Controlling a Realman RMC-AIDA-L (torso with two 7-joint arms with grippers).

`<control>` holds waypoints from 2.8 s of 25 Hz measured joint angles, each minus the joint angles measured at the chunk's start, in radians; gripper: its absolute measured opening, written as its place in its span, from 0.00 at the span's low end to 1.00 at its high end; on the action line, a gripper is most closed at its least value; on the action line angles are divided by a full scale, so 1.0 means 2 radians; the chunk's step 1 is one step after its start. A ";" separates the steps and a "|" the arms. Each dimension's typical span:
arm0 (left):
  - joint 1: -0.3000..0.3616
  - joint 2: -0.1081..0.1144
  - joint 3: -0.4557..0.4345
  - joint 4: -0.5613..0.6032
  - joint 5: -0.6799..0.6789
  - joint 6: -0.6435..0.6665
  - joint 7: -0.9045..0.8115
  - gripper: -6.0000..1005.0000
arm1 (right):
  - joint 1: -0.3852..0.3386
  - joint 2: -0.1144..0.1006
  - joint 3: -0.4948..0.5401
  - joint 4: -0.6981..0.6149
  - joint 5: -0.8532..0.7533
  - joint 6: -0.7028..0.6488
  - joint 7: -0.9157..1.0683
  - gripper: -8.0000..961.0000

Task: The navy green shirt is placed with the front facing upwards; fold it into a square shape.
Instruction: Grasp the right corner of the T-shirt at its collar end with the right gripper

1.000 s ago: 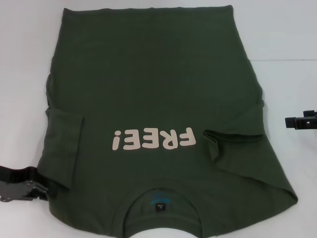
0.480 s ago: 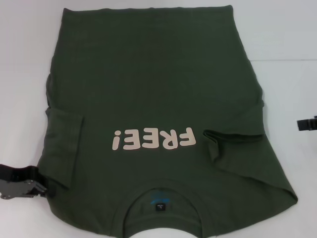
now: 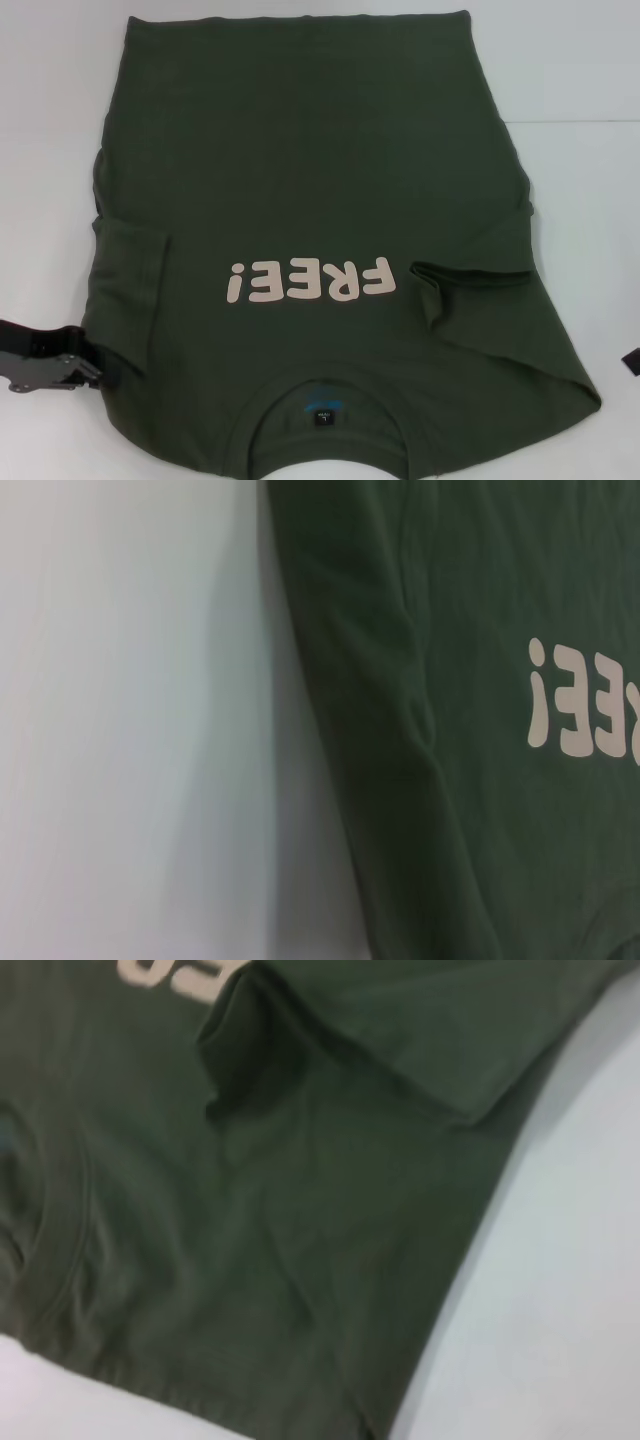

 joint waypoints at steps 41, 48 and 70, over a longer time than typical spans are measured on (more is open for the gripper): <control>-0.004 -0.001 -0.004 -0.001 -0.003 0.006 0.002 0.06 | 0.032 0.039 -0.082 0.078 -0.032 0.050 0.023 0.79; -0.007 -0.002 -0.001 -0.001 -0.004 0.008 0.003 0.05 | 0.035 0.043 -0.082 0.078 -0.034 0.051 0.022 0.79; -0.012 -0.004 -0.004 0.007 -0.003 0.014 0.010 0.05 | 0.038 0.051 -0.094 0.078 -0.034 0.049 0.022 0.79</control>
